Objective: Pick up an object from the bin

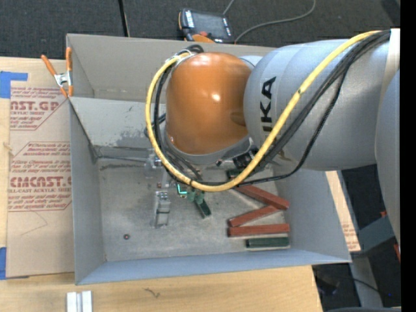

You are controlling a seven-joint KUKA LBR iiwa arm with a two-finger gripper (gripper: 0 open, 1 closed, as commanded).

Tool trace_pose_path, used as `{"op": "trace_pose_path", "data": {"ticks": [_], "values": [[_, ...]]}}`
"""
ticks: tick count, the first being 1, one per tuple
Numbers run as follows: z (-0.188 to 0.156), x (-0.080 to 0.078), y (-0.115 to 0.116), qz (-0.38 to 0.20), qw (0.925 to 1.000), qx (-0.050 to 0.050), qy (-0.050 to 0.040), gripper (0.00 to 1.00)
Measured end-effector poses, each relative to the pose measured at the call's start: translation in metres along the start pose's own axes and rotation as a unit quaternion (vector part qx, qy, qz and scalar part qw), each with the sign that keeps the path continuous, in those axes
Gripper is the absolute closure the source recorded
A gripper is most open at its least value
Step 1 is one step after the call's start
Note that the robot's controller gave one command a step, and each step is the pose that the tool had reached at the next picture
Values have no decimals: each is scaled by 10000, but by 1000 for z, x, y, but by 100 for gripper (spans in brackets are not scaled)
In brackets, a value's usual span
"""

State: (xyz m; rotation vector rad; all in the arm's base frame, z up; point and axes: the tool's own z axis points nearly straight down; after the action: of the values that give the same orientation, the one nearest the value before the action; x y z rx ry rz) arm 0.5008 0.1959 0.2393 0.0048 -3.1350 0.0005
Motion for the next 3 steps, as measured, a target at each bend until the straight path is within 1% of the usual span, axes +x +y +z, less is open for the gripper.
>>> {"op": "trace_pose_path", "data": {"ticks": [1, 2, 3], "values": [[100, -13, -91, -535, 9986, 17, 1, 0], [136, -60, -164, -834, 9965, 20, -37, 0], [150, -55, -122, 758, 9971, -12, -28, 0]]}}
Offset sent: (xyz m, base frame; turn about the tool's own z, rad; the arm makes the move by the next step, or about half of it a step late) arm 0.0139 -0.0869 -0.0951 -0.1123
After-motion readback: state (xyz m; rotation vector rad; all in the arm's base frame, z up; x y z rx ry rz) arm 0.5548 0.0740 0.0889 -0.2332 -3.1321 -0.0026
